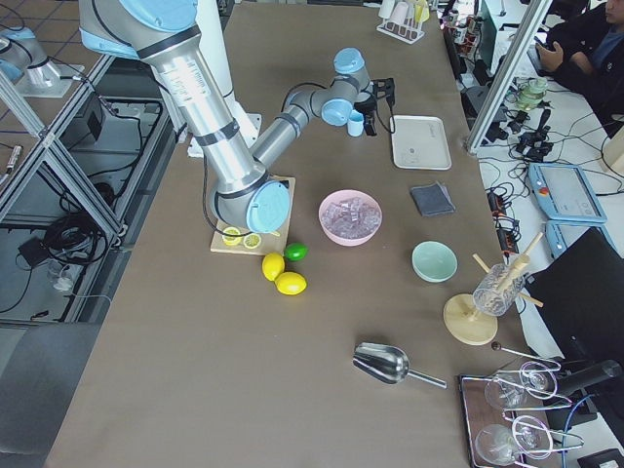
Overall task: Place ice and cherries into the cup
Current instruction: 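Open the right gripper to drop the ice cube into the cup, then move the right gripper back over the pink ice bowl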
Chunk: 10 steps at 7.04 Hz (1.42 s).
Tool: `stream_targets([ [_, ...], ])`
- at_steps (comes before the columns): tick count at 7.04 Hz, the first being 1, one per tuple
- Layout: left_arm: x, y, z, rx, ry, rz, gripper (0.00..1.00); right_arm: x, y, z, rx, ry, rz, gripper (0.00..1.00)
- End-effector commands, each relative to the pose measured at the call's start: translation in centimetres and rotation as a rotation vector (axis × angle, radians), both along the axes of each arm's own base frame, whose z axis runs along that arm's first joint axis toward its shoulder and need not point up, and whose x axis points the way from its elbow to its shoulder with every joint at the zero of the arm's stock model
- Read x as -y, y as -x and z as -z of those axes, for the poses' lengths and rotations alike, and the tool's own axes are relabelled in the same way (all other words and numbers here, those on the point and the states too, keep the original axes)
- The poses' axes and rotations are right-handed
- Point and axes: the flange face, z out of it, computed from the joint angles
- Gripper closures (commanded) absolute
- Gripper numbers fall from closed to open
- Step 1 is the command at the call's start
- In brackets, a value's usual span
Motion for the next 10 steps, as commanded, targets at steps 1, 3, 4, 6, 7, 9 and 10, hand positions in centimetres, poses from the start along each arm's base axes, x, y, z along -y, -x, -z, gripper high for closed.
stream_targets([
  [1, 0.0, 0.0, 0.1, 0.000, -0.002, 0.000, 0.02, 0.9, -8.0, -5.4, -0.052, 0.012, 0.034, 0.00],
  [3, 0.0, 0.0, 0.0, 0.001, 0.001, 0.001, 0.02, 1.8, -13.3, -11.6, -0.119, 0.092, -0.041, 0.00],
  [4, 0.0, 0.0, 0.0, 0.000, -0.001, 0.000, 0.02, 1.5, -15.3, -13.5, -0.163, 0.134, -0.082, 0.00],
  [6, 0.0, 0.1, 0.0, 0.000, -0.001, 0.002, 0.02, 1.1, -17.2, -16.4, -0.293, 0.224, -0.166, 0.01],
  [7, -0.5, 0.1, -0.4, 0.001, -0.001, 0.003, 0.02, 0.9, -15.6, -16.7, -0.341, 0.243, -0.165, 0.01],
  [9, -0.6, 0.1, -0.7, 0.001, 0.000, 0.003, 0.02, 0.0, -13.0, -16.9, -0.328, 0.317, -0.226, 0.03],
  [10, -0.5, 0.1, -0.7, 0.001, -0.002, 0.003, 0.02, -0.8, -11.2, -17.2, -0.334, 0.310, -0.202, 0.12],
])
